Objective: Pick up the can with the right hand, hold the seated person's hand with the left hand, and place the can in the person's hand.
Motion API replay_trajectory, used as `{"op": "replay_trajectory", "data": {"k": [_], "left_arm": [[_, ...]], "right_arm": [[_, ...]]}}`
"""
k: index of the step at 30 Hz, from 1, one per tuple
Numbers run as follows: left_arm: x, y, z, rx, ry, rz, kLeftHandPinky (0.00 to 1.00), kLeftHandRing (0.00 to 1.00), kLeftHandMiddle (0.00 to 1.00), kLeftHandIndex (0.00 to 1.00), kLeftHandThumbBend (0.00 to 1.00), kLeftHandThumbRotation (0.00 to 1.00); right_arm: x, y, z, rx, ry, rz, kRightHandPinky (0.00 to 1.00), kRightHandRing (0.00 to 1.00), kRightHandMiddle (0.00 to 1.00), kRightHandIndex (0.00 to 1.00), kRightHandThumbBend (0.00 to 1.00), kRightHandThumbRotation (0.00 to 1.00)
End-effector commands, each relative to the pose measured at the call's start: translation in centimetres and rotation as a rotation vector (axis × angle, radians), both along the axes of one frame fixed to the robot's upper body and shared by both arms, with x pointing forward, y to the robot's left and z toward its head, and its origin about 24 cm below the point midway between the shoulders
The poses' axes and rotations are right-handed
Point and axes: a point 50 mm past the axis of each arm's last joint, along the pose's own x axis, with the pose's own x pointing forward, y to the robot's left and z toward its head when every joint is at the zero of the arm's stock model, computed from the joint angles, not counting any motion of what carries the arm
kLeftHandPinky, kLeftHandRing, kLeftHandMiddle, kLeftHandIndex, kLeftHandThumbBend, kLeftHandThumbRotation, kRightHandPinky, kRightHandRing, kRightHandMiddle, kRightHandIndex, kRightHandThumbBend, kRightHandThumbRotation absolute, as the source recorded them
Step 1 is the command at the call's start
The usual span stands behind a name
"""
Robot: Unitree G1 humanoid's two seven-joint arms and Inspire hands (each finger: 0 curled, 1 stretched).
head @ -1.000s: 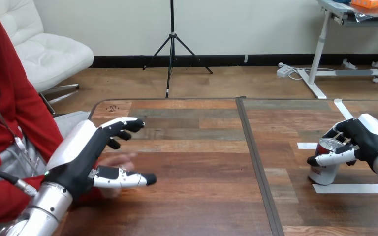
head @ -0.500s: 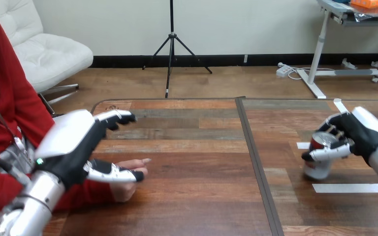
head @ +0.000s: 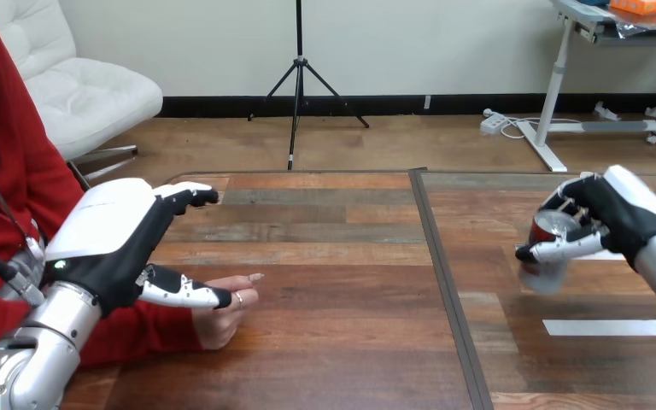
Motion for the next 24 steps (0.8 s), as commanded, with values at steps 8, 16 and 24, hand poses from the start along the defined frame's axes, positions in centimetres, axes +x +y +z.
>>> {"op": "replay_trajectory", "data": {"k": [8,16,24], "left_arm": [[1.32,-0.12,1.47,0.074,-0.043,-0.016,0.71,0.78,0.81,0.79,1.0,0.25],[1.67,-0.03,1.41,0.064,0.047,-0.015,0.74,0.79,0.81,0.8,1.0,0.24],[1.99,-0.02,1.42,0.052,0.174,-0.008,0.79,0.82,0.83,0.84,1.0,0.21]], "right_arm": [[2.31,0.17,5.69,-0.021,-0.188,0.038,0.32,0.36,0.43,0.48,0.72,0.0],[2.34,0.19,5.79,-0.023,-0.196,0.035,0.32,0.36,0.43,0.48,0.71,0.0],[2.42,0.22,5.83,-0.023,-0.197,0.028,0.32,0.36,0.43,0.49,0.71,0.0]]}}
